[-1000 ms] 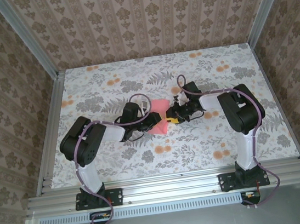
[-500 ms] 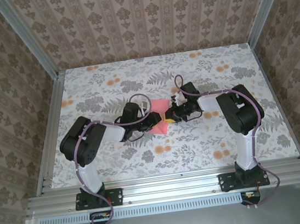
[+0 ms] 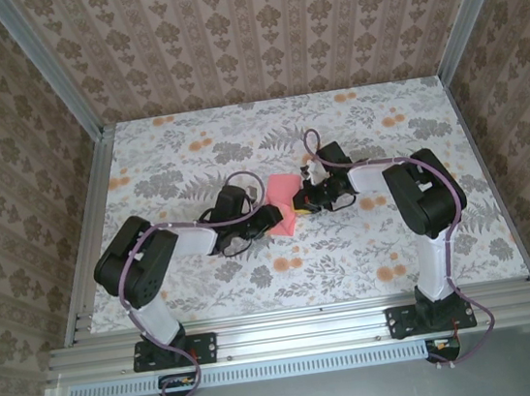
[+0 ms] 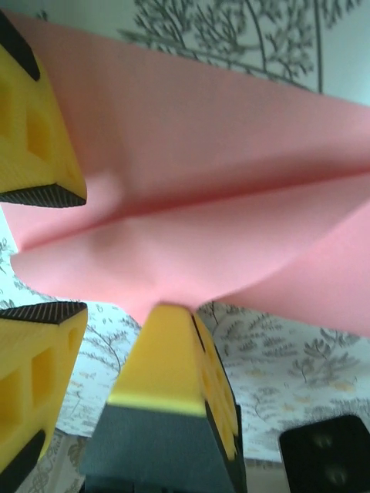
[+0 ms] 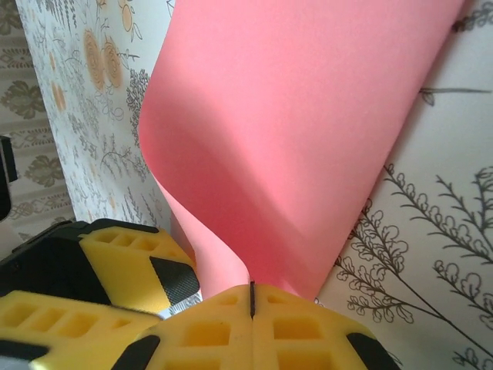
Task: Fold a paper plane with a square sheet of paper (pick it up from the middle)
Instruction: Fold the triangle a second time at the center of the table.
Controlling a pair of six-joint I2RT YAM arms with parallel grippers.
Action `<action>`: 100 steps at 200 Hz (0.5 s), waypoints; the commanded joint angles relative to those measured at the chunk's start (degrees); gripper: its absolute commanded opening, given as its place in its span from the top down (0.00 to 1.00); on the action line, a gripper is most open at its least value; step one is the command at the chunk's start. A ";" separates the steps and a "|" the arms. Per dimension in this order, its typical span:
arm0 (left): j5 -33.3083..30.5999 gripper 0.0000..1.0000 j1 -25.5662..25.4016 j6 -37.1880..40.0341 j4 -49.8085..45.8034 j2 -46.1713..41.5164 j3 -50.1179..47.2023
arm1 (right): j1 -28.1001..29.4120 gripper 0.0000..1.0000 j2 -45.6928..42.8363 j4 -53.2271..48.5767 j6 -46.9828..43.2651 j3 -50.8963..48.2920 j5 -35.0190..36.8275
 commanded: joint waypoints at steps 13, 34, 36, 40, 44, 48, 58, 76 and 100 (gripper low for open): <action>-2.60 0.68 -0.25 2.94 -7.92 -0.88 1.18 | 0.27 0.98 0.65 -3.96 -5.36 2.75 2.08; -2.65 0.73 -0.32 4.06 -10.50 -0.93 1.86 | 0.42 0.98 1.35 -5.14 -6.66 3.83 2.60; -2.65 0.73 -0.30 4.14 -10.81 -0.90 1.98 | 0.41 0.98 1.42 -5.27 -6.75 3.89 2.66; -2.57 0.74 -0.32 4.35 -11.34 -0.89 2.17 | 0.48 0.98 1.58 -5.55 -6.98 4.09 2.89; -2.58 0.74 -0.32 4.59 -11.75 -0.87 2.33 | 0.55 0.98 1.73 -5.89 -7.20 4.26 3.10; -2.56 0.75 -0.32 4.85 -12.21 -0.86 2.47 | 0.58 0.98 1.83 -6.28 -7.51 4.52 3.41; -2.56 0.75 -0.28 5.44 -13.21 -0.89 2.77 | 0.65 0.98 2.21 -6.70 -7.90 4.96 3.95; -2.55 0.77 -0.25 6.19 -14.96 -0.63 3.41 | 0.67 0.97 2.82 -7.21 -8.25 5.75 4.17; -2.22 0.79 -0.30 6.76 -15.62 -0.11 3.78 | 0.86 0.97 3.37 -8.24 -8.86 6.82 4.68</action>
